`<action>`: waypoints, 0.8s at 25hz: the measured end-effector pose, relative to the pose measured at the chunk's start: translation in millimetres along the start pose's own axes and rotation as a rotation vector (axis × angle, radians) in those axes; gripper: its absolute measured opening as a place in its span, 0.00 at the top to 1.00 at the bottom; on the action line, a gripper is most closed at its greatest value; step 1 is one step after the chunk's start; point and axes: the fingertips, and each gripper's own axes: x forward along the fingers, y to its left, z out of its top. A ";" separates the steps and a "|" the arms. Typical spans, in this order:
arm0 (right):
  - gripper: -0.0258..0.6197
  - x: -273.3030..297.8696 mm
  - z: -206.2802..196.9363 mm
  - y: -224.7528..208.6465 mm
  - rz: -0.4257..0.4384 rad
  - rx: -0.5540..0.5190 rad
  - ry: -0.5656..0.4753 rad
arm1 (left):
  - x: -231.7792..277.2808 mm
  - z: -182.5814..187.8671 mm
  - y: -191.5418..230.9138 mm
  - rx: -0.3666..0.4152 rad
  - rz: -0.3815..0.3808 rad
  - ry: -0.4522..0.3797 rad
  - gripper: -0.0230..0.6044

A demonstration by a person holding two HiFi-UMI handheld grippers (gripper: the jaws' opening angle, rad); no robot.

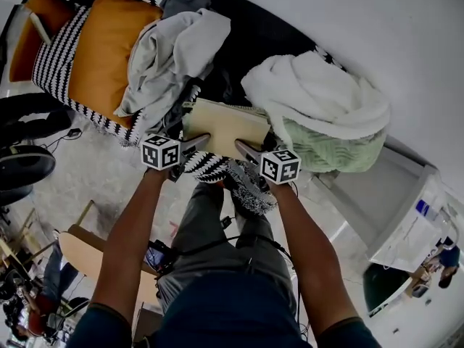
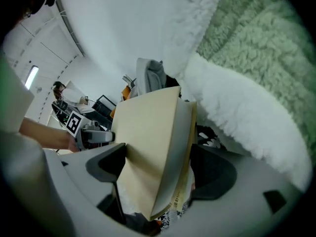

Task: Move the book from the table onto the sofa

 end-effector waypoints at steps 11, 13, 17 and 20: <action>0.30 42.5 -34.7 -44.9 -0.030 0.111 0.128 | 50.7 -33.9 43.6 -0.093 0.002 0.114 0.21; 0.30 47.8 -37.8 -51.5 -0.038 0.132 0.143 | 58.6 -38.0 49.2 -0.114 0.001 0.128 0.21; 0.32 60.0 -36.9 -62.9 -0.071 0.174 0.153 | 69.5 -40.8 62.1 -0.156 0.023 0.148 0.21; 0.32 72.9 -42.8 -72.3 -0.088 0.231 0.189 | 78.0 -45.0 75.2 -0.172 0.055 0.177 0.21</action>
